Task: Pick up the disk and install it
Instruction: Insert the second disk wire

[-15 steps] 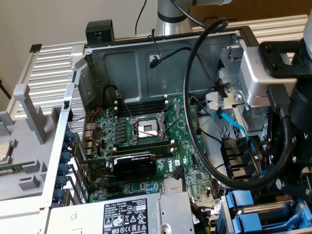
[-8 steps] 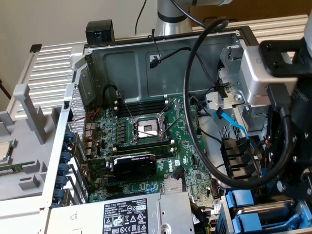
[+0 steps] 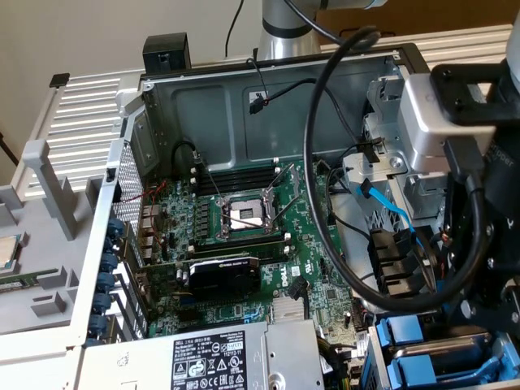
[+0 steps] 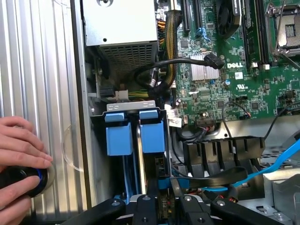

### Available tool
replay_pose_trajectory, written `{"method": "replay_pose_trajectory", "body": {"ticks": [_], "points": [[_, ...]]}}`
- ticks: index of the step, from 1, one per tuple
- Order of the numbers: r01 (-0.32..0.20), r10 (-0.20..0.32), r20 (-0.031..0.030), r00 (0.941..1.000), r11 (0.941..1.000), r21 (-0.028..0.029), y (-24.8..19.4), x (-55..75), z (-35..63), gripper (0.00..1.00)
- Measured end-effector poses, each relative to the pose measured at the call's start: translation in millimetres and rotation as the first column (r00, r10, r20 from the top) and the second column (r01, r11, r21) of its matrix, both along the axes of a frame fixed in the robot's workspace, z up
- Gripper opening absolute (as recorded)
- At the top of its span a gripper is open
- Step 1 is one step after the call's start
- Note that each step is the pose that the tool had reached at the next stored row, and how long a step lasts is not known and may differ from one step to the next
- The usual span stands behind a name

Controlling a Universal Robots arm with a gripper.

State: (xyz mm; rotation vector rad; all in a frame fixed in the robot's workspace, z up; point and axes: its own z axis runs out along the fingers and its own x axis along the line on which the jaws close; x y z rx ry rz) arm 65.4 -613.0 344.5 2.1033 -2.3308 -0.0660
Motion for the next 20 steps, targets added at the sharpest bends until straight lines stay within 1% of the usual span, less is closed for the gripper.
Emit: {"method": "replay_pose_trajectory", "body": {"ticks": [5, 13, 17, 20], "points": [[0.000, 0.000, 0.0016, 1.0000, 1.0000, 0.0002, 0.0, -0.5, 6.2, 0.25], [0.000, 0.000, 0.0061, 1.0000, 1.0000, 0.0002, 0.0, -1.1, 20.9, 0.25], [0.000, 0.000, 0.0081, 1.0000, 1.0000, 0.0003, -0.1, -1.7, 24.4, 0.25], [0.001, -0.001, 0.0113, 0.9999, 1.0000, 0.0002, 0.0, -2.7, 25.8, 0.25]]}}
